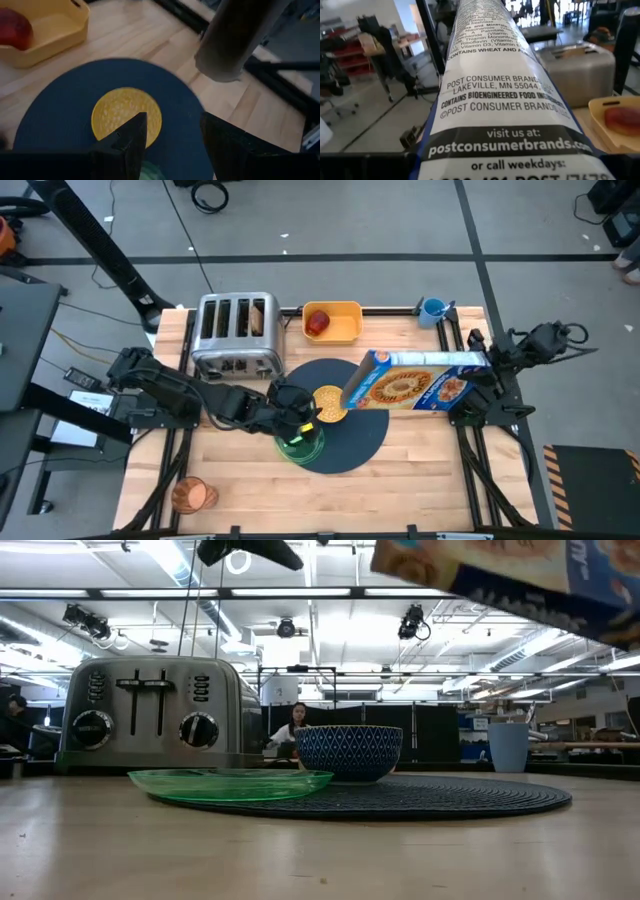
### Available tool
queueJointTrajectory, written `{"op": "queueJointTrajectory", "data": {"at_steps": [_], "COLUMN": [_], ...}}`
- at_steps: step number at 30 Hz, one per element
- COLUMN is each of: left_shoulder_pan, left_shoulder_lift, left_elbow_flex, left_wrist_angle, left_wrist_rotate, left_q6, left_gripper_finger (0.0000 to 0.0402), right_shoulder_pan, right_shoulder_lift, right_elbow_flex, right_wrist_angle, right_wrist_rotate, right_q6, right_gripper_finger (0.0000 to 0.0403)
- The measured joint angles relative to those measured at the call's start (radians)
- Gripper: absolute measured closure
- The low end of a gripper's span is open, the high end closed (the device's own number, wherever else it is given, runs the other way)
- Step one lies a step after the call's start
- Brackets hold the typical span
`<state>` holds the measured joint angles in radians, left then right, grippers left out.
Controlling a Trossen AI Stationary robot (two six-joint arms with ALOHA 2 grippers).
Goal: Arrange a breakfast setting
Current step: Pour the cereal from the blue cereal box into the yellow bowl
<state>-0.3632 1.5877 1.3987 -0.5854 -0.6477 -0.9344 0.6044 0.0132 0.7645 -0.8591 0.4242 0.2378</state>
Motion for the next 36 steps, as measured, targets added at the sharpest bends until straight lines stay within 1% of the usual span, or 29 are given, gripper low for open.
{"op": "queueJointTrajectory", "data": {"at_steps": [3, 7, 16, 25, 31, 36], "left_shoulder_pan": [-0.001, -0.001, -0.001, -0.001, -0.001, -0.001], "left_shoulder_lift": [0.003, 0.005, 0.005, 0.005, 0.005, 0.005], "left_elbow_flex": [0.001, 0.001, 0.001, 0.001, 0.001, 0.001], "left_wrist_angle": [-0.022, -0.086, -0.101, -0.1, -0.099, -0.099], "left_wrist_rotate": [0.016, 0.025, 0.027, 0.075, 0.079, 0.123], "left_q6": [-0.045, -0.102, -0.102, -0.101, -0.101, -0.1], "left_gripper_finger": [0.0212, 0.0212, 0.0212, 0.0212, 0.0212, 0.0212], "right_shoulder_pan": [0.0, 0.0, 0.0, -0.001, -0.025, -0.075], "right_shoulder_lift": [0.032, 0.111, 0.247, 0.359, 0.435, 0.515], "right_elbow_flex": [-0.021, -0.025, -0.025, 0.004, 0.039, 0.088], "right_wrist_angle": [-0.013, -0.013, -0.018, -0.024, -0.027, -0.042], "right_wrist_rotate": [0.0, 0.015, 0.059, 0.106, 0.098, 0.055], "right_q6": [0.006, -0.006, -0.016, -0.039, -0.06, -0.108], "right_gripper_finger": [0.0216, 0.0216, 0.0216, 0.0216, 0.0216, 0.0216]}}
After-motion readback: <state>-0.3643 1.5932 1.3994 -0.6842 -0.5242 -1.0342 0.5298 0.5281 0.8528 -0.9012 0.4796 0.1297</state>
